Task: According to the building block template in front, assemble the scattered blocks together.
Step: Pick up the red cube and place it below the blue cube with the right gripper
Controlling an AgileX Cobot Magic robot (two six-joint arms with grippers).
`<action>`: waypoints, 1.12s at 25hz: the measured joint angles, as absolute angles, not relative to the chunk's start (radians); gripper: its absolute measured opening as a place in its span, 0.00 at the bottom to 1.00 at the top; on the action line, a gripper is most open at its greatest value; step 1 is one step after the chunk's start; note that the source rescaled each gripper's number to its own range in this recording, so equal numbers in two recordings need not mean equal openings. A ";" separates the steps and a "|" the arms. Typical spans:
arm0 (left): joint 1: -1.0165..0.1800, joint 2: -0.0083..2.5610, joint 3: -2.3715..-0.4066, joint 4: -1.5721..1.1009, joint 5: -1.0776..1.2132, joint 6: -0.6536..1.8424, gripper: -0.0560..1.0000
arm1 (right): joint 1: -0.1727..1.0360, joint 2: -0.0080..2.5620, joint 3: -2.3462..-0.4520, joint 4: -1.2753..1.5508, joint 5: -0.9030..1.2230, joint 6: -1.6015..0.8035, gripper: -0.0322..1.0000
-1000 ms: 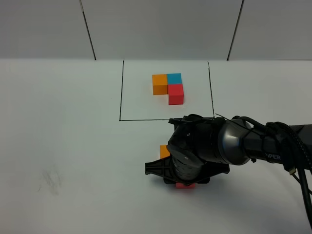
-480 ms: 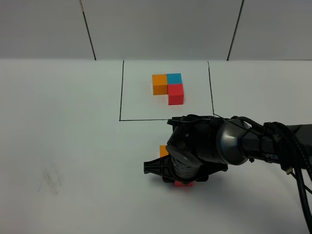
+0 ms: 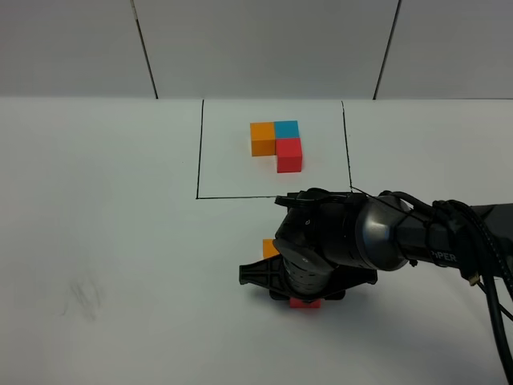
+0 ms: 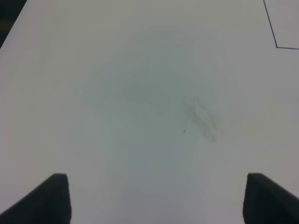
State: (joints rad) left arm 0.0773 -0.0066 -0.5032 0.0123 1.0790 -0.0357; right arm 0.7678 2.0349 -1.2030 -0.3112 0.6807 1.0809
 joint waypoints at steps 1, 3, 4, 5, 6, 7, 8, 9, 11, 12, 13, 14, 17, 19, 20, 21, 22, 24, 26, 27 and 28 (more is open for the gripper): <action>0.077 -0.007 -0.503 0.012 1.079 -0.036 0.66 | 0.768 2.035 -1.203 -0.311 0.682 1.082 0.23; 0.077 -0.007 -0.503 0.012 1.079 -0.036 0.66 | 0.768 2.035 -1.204 -0.312 0.683 1.082 0.23; 0.077 -0.007 -0.503 0.012 1.079 -0.036 0.66 | 0.768 2.035 -1.204 -0.313 0.683 1.082 0.23; 0.077 -0.007 -0.503 0.012 1.079 -0.036 0.66 | 0.768 2.035 -1.204 -0.318 0.683 1.082 0.23; 0.077 -0.007 -0.503 0.012 1.079 -0.036 0.66 | 0.768 2.035 -1.204 -0.325 0.683 1.082 0.23; 0.077 -0.007 -0.503 0.012 1.079 -0.036 0.66 | 0.768 2.035 -1.204 -0.329 0.683 1.082 0.23; 0.077 -0.007 -0.503 0.012 1.079 -0.036 0.66 | 0.768 2.035 -1.204 -0.332 0.682 1.082 0.23; 0.077 -0.007 -0.503 0.012 1.079 -0.036 0.66 | 0.768 2.035 -1.204 -0.335 0.682 1.082 0.23; 0.077 -0.007 -0.503 0.012 1.079 -0.036 0.66 | 0.768 2.035 -1.204 -0.343 0.682 1.085 0.23; 0.077 -0.007 -0.503 0.012 1.079 -0.036 0.66 | 0.768 2.035 -1.204 -0.349 0.682 1.088 0.23; 0.077 -0.007 -0.503 0.012 1.079 -0.036 0.66 | 0.768 2.036 -1.204 -0.355 0.682 1.091 0.23; 0.077 -0.007 -0.503 0.012 1.079 -0.036 0.66 | 0.767 2.036 -1.204 -0.358 0.681 1.093 0.23; 0.077 -0.007 -0.503 0.012 1.079 -0.036 0.66 | 0.767 2.036 -1.204 -0.360 0.675 1.094 0.23; 0.077 -0.007 -0.503 0.012 1.079 -0.036 0.66 | 0.767 2.036 -1.204 -0.364 0.673 1.097 0.23; 0.077 -0.007 -0.503 0.012 1.079 -0.036 0.66 | 0.767 2.036 -1.204 -0.364 0.672 1.097 0.23; 0.077 -0.007 -0.503 0.012 1.079 -0.036 0.66 | 0.767 2.036 -1.204 -0.365 0.672 1.097 0.23; 0.077 -0.007 -0.503 0.012 1.079 -0.036 0.66 | 0.767 2.036 -1.204 -0.366 0.672 1.097 0.23; 0.077 -0.007 -0.503 0.012 1.079 -0.036 0.66 | 0.767 2.036 -1.204 -0.369 0.672 1.097 0.23; 0.077 -0.007 -0.503 0.012 1.079 -0.036 0.66 | 0.767 2.036 -1.204 -0.370 0.671 1.097 0.23; 0.077 -0.007 -0.503 0.012 1.079 -0.036 0.66 | 0.767 2.036 -1.204 -0.371 0.671 1.097 0.23; 0.077 -0.007 -0.503 0.012 1.079 -0.036 0.66 | 0.767 2.036 -1.204 -0.371 0.670 1.097 0.23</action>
State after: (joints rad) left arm 0.0773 -0.0066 -0.5032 0.0123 1.0790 -0.0357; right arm 0.7670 2.0360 -1.2042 -0.3706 0.6699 1.0971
